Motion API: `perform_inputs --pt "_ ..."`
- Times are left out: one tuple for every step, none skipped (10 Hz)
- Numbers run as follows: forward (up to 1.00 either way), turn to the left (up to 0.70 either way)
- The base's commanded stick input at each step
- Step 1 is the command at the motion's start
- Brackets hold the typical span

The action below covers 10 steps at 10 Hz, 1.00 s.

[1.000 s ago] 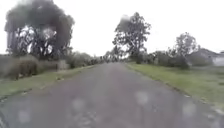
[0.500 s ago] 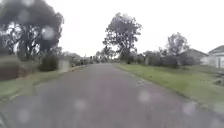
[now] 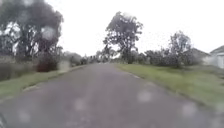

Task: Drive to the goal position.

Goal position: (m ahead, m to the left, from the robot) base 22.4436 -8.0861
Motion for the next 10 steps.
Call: perform_inputs --pt "1.00 0.00" --pt "1.00 0.00" --pt "1.00 0.00" --pt "1.00 0.00" --pt "1.00 0.00" --pt "1.00 0.00" --pt "1.00 0.00" --pt "1.00 0.00" --pt "1.00 0.00" --pt "1.00 0.00"
